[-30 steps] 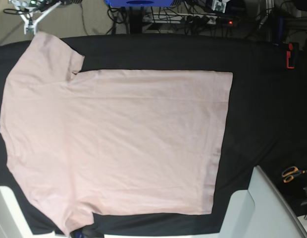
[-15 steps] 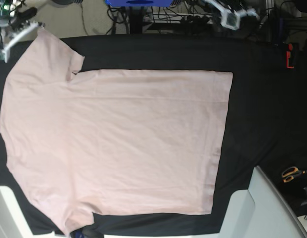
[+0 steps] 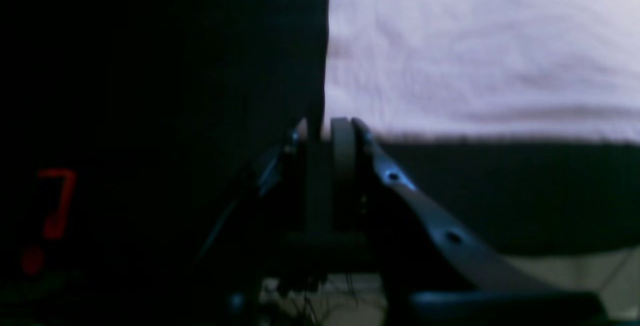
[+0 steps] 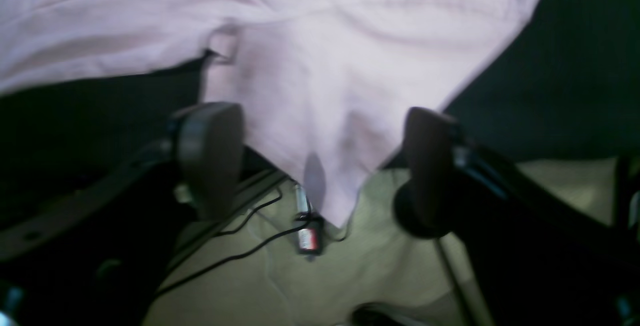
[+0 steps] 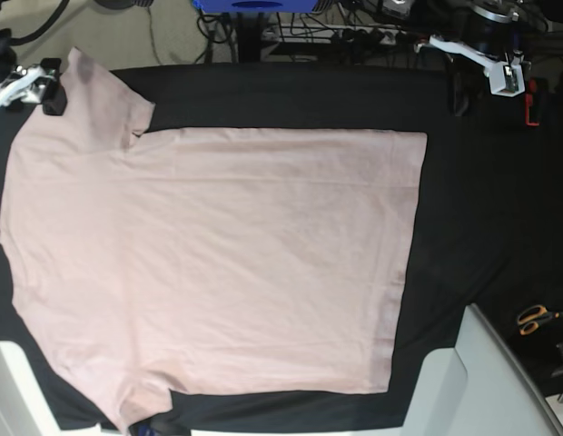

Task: Fold the T-shirt properly
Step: 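Lower both grippers and pinch the shirt's collar-side edge at each corner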

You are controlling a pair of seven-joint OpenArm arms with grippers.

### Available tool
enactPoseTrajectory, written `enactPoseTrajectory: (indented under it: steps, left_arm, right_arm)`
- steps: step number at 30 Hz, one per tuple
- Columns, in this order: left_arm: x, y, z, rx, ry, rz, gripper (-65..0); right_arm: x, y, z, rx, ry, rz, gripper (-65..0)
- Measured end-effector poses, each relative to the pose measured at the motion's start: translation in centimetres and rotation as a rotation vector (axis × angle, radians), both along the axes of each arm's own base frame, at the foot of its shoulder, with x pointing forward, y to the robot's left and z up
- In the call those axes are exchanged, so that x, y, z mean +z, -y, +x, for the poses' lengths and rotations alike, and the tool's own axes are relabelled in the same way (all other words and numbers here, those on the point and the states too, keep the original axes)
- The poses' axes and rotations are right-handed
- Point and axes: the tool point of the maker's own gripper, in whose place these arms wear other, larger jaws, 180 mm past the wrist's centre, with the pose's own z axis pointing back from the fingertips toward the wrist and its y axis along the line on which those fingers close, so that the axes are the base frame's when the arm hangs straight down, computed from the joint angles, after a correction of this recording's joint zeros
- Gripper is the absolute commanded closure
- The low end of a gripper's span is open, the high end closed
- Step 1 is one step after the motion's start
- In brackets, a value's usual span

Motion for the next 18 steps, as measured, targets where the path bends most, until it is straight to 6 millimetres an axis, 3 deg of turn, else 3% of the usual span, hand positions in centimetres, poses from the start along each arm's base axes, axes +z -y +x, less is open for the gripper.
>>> enactPoseTrajectory:
  steps: [5,8,13,18]
  left_arm:
    - [0.0,-2.5,0.5,0.062,0.015,0.039,-8.9]
    - [-0.1,-2.4,0.2,0.063,0.01,0.034,-8.9]
    - [-0.1,-2.3,0.2,0.062,0.01,0.033,-8.9]
    - [-0.2,-2.1,0.2,0.059,0.008,0.028,-8.9]
  right_arm:
    - [-4.3,1.1,-0.6,-0.15,-0.054,0.148,-50.1]
    - [-6.0,2.4,-1.5,-0.181,-0.102,0.186,-50.1]
    - [-7.6,2.6,-2.1,-0.217,-0.135,0.24,-50.1]
    - [-7.9,2.7,-1.6,-0.216,-0.133,0.259,-50.1]
